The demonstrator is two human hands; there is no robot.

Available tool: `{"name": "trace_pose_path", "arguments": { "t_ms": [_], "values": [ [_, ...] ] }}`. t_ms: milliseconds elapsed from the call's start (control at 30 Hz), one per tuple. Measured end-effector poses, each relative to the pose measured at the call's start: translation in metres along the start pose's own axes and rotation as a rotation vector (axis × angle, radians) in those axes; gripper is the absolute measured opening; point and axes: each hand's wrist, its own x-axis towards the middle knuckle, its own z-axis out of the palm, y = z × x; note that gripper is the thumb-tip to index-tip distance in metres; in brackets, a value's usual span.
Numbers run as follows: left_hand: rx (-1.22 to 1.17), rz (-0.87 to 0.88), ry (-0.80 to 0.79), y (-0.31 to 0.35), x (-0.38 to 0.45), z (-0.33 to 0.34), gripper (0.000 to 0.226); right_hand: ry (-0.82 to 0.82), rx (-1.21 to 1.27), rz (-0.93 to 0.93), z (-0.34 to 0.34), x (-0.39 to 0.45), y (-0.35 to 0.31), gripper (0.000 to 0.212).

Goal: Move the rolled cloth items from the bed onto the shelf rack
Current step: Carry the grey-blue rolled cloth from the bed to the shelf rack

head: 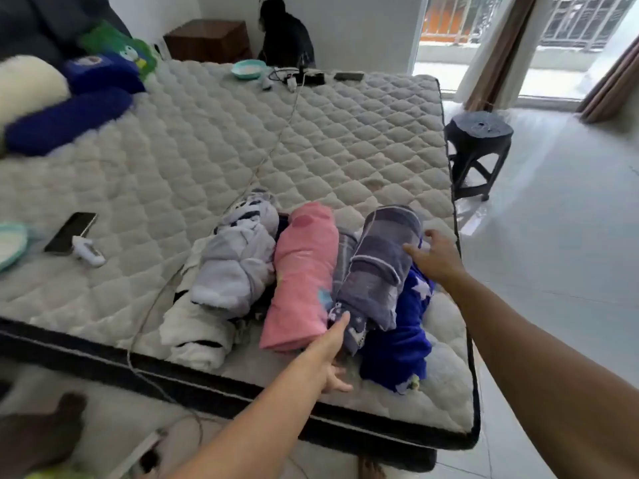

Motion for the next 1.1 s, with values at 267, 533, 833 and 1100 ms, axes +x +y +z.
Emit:
{"name": "trace_pose_path", "arguments": {
  "t_ms": [267,533,833,1100],
  "values": [
    [-0.249,0.004,0.15,0.004,0.016,0.026,0.076,-0.188,-0.197,-0.169,0.004,0.076,-0.013,0.077],
    [-0.464,0.102,0.227,-0.011,0.023,0.049,0.053,-0.247,-0.214,-0.088,0.004,0.095,-0.007,0.058],
    [-0.512,0.19,0.176,-0.023,0.011,0.083,0.033,-0.126,0.125,-0.215,-0.049,0.056,-0.012,0.033],
    [-0.529,0.36,0.052,-0.044,-0.023,0.085,0.004,0.074,0.169,-0.626,-0.119,-0.018,-0.061,0.034]
  ]
}}
